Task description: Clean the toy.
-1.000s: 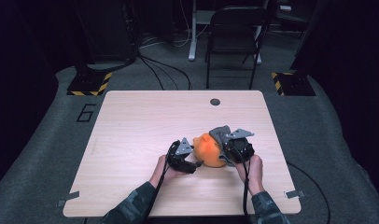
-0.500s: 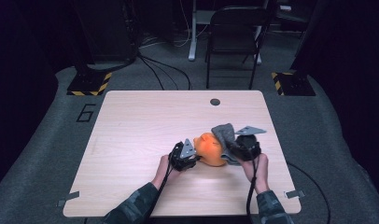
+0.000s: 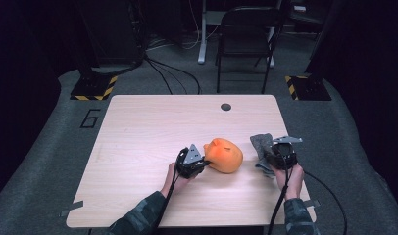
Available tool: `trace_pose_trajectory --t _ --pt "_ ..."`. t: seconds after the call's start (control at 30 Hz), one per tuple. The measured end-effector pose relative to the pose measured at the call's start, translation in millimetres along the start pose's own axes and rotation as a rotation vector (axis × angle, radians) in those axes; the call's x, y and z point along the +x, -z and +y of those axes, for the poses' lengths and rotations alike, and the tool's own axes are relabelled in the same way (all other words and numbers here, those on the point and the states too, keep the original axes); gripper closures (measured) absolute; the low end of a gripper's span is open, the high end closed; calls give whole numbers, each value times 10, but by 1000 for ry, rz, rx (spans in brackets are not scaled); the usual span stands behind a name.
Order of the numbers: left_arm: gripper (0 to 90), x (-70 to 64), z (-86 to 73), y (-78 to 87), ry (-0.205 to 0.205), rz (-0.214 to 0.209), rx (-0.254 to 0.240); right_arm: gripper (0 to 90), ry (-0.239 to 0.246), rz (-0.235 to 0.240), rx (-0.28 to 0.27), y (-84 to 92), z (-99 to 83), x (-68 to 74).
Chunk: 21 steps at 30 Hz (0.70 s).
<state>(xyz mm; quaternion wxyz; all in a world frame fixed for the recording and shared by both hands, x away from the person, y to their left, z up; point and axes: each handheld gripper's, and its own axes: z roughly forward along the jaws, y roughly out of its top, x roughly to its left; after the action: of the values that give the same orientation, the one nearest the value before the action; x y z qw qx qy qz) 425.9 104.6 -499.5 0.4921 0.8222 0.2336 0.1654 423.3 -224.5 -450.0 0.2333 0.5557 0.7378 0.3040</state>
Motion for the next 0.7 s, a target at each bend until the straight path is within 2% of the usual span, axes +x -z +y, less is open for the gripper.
trace_pose_trajectory --t 0.03,0.07,0.1,0.2,0.23,0.27,0.3,0.33,0.37,0.4,0.43,0.53,0.57,0.6,0.63,0.67,0.7 --pt "817 4 48 45 21 -21 -17 763 2 -2 -14 23 7 -31" --pt "816 4 48 45 21 -21 -17 763 2 -2 -14 23 7 -31" --pt "816 -5 95 95 72 -37 -42 763 6 0 -29 63 29 -47" --pt "815 12 174 172 148 -60 -55 763 6 17 -66 200 101 -45" --pt "814 3 191 190 194 -56 -57 763 5 22 -83 263 133 -28" --pt "814 3 191 190 194 -56 -57 763 5 22 -83 263 133 -28" --pt "813 14 217 216 250 -57 -47 763 17 43 -112 391 204 38" --pt "813 14 217 216 250 -57 -47 763 17 43 -112 391 204 38" --pt "813 15 218 239 282 -38 -52 763 36 71 -146 505 275 155" --pt "812 18 219 248 303 -30 -47 763 51 88 -158 553 311 236" --pt "812 23 222 247 328 -38 -37 762 70 98 -173 596 342 329" --pt "809 -7 196 229 359 -35 -23 762 125 165 -206 665 411 665" --pt "809 -26 176 211 375 -36 -17 762 146 182 -205 654 420 783" --pt "809 -42 154 180 367 -45 -7 761 167 201 -206 617 418 894" --pt "808 -68 131 148 375 -55 4 760 188 217 -197 566 407 998" --pt "807 -85 108 112 393 -60 10 759 207 214 -195 502 391 1092" --pt "805 -89 82 77 391 -67 24 757 233 207 -186 427 368 1165"
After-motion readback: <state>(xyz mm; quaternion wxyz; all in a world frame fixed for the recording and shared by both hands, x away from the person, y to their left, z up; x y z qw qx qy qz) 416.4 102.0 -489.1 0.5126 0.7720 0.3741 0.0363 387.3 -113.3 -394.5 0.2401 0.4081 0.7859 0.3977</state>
